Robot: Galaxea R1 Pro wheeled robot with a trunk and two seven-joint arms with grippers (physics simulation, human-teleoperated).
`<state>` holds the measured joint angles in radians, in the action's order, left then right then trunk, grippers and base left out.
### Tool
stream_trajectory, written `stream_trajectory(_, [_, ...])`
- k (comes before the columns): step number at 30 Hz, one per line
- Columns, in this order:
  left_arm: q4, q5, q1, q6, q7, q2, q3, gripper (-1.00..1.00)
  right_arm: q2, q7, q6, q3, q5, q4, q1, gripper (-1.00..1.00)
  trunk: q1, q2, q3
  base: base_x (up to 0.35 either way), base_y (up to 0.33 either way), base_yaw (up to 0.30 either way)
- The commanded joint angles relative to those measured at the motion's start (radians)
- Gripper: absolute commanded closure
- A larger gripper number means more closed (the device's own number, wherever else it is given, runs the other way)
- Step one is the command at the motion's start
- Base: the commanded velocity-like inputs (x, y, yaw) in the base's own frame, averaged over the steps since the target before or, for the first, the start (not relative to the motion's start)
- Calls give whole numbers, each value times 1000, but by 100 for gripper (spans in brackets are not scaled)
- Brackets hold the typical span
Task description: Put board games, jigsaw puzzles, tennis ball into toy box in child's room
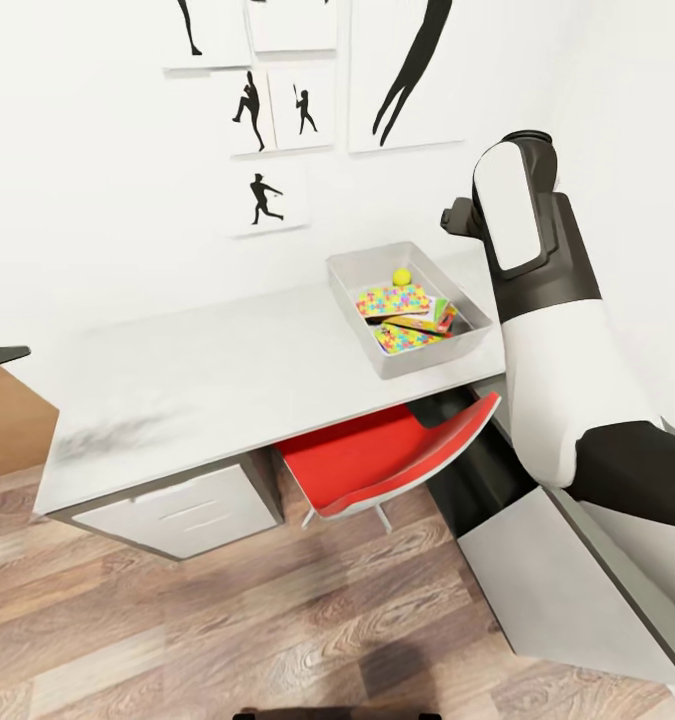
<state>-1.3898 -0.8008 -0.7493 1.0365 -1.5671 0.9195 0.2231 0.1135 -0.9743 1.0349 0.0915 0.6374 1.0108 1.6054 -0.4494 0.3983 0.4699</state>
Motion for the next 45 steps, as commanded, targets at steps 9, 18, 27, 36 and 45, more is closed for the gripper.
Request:
stream_trajectory(9, [0,41,3,11,-4,-5,-1,-100,-1,-11,4,1,8,6,-28,-100,-1,2,-13,0,0,0])
stream_trajectory(18, [40,85,4,11,-4,-22,-1,-100,-13,-11,6,1,8,7,-36,-100,-1,2,-27,0,0,0])
stream_trajectory(27, [106,91,4,11,-4,-25,-1,-100,-51,-10,10,2,12,40,-39,-100,-1,2,-41,0,0,0])
stream_trajectory(36, [202,165,4,-7,-4,-25,-1,-100,-58,-10,10,2,13,52,-52,-100,-1,2,-55,0,0,0])
stream_trajectory(45, [400,231,4,-102,-4,-23,-1,-100,-60,-11,8,1,13,53,-64,-100,-1,2,-69,0,0,0])
